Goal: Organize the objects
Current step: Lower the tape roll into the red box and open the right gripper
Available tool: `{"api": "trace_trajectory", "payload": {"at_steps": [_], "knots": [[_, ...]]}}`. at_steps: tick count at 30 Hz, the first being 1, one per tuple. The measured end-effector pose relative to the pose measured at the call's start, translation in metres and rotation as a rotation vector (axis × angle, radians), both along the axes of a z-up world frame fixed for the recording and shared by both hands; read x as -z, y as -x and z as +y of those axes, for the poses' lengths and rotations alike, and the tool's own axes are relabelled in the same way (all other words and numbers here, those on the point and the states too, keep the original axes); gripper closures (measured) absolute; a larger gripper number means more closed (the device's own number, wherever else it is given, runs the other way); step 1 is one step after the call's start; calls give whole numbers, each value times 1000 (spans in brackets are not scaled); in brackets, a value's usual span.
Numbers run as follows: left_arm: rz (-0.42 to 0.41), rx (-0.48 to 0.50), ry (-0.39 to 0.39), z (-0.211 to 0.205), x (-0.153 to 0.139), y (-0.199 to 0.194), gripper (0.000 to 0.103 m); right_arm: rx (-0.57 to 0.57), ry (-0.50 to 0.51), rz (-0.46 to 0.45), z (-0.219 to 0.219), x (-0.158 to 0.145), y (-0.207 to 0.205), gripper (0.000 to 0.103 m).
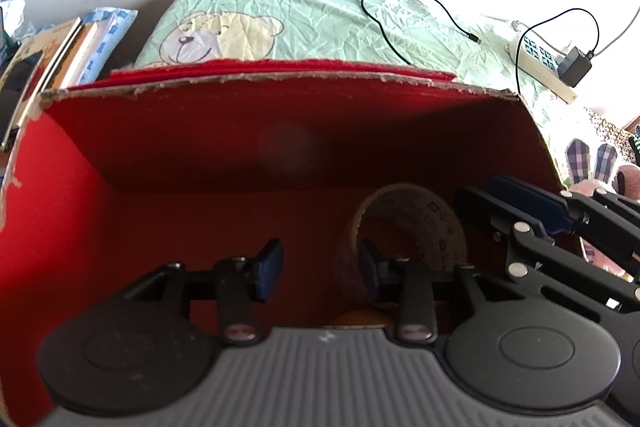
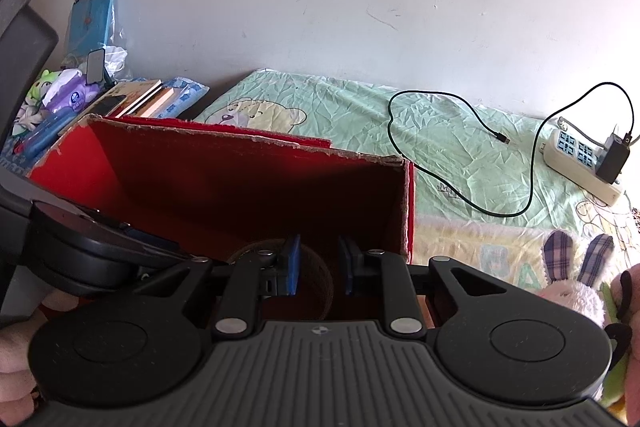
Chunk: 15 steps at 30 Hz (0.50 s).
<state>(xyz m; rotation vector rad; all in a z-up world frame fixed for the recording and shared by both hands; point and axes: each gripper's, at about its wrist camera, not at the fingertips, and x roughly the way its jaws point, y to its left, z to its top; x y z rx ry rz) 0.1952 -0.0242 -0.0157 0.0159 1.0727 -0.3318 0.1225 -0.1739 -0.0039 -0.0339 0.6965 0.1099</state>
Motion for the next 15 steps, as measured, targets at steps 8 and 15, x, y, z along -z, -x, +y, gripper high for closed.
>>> {"api": "trace_trajectory", "payload": {"at_steps": [8,15], "knots": [[-7,-21,-20,-1,0,1,54,2,-23,-13,-2,1,2,83],[-31,-34,-48,-3,-1,3,54,-5,-14,-12,-1,2,2,83]]}}
